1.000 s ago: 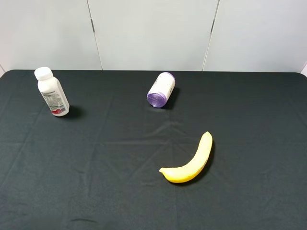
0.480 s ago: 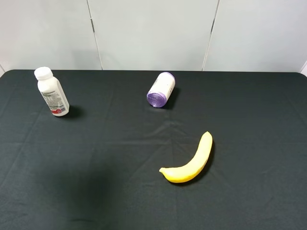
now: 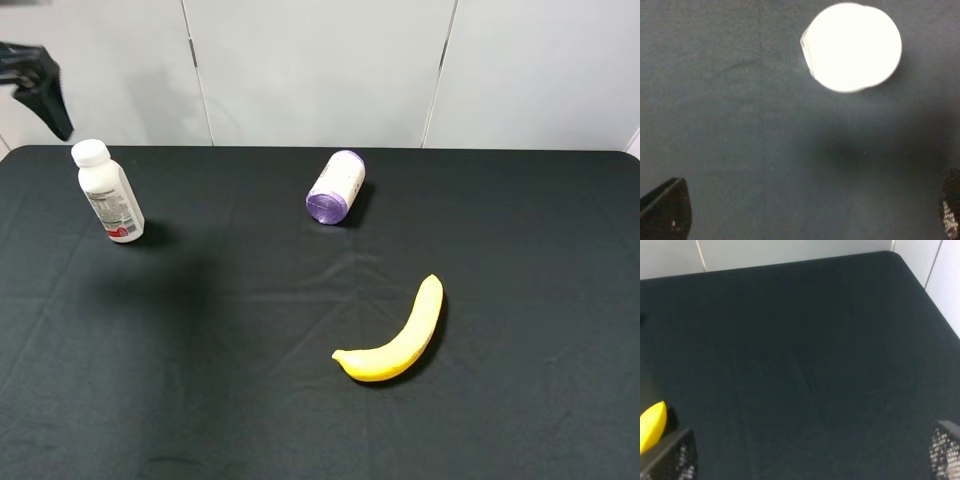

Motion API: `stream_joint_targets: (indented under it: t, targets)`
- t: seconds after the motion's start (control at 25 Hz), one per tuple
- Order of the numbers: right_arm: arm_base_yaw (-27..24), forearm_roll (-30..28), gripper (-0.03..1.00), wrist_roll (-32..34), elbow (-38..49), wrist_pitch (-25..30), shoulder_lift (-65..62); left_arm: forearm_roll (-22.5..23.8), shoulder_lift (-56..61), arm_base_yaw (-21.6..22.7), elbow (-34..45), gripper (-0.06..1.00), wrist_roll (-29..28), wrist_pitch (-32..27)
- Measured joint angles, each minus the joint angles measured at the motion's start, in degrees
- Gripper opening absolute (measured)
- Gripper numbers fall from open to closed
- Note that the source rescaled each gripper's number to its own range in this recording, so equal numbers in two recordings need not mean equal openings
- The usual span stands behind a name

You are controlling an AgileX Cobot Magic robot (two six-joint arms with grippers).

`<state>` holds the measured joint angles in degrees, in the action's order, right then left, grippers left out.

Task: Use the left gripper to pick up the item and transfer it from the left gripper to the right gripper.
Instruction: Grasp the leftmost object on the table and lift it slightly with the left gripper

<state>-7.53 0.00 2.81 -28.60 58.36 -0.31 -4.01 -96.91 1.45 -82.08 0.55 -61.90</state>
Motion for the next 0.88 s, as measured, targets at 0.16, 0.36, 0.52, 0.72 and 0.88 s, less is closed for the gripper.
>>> stream_joint_targets:
  t: [0.16, 0.36, 0.52, 0.72, 0.88]
  targets:
    - [0.00, 0.00, 1.00, 0.00, 0.00, 0.00, 0.00, 1.84, -4.58, -2.27, -1.48, 1.00, -1.45, 1.16]
    - [0.00, 0.00, 1.00, 0.00, 0.00, 0.00, 0.00, 4.01, -8.88, -5.18, -1.82, 1.00, -4.49, 4.02]
    - [0.00, 0.00, 1.00, 0.00, 0.00, 0.00, 0.00, 4.01, -11.01, -6.81, -1.82, 1.00, -6.33, 6.33]
    - [0.00, 0.00, 1.00, 0.00, 0.00, 0.00, 0.00, 4.91, -13.85, -7.86, -1.82, 1.00, -7.71, 8.98]
    - [0.00, 0.00, 1.00, 0.00, 0.00, 0.00, 0.00, 4.91, -15.93, -8.05, -1.82, 1.00, -9.10, 10.22]
